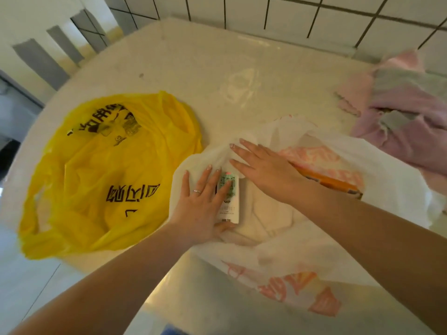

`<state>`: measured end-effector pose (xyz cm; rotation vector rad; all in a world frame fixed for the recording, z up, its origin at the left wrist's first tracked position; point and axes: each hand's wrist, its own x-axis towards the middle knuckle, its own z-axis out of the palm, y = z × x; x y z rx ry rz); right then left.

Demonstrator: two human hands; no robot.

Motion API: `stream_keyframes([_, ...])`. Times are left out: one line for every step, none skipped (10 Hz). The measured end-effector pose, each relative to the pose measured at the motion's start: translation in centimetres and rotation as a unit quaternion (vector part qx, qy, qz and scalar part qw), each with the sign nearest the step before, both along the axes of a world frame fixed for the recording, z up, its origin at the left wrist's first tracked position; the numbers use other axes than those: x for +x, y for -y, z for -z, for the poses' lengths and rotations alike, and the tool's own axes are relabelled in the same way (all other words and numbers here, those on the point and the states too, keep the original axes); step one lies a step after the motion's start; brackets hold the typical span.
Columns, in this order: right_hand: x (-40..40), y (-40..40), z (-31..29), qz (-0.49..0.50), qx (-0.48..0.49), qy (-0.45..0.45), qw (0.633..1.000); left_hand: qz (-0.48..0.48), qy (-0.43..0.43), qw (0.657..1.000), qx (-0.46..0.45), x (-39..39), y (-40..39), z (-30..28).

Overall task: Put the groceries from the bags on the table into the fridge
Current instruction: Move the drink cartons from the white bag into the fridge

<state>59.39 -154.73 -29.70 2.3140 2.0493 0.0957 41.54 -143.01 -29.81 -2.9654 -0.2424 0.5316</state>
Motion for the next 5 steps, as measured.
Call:
stream_keyframes([-0.1, -1.9, 0.3, -0.001, -0.022, -0.010, 1.000, -0.014, 0.004, 0.999, -0.045, -0.8, -2.0, 0.5])
stream_keyframes([0.0, -3.3, 0.2, -0.013, -0.025, -0.025, 0.999, -0.003, -0.005, 0.999, -0.049, -1.6, -4.1, 1.4])
stream_keyframes([0.3, -4.9, -0.4, -0.008, -0.052, -0.042, 0.998, -0.017, 0.003, 0.998, -0.058, -1.4, -6.0, 1.6])
stream_keyframes([0.8, -6.5, -0.9, 0.018, -0.013, -0.041, 0.999, -0.012, 0.021, 0.999, -0.043, -1.1, -7.3, 1.7])
stream_keyframes([1.2, -9.4, -1.5, 0.102, -0.060, -0.124, 0.985, 0.077, 0.045, 0.992, -0.084, -0.3, -7.9, 1.5])
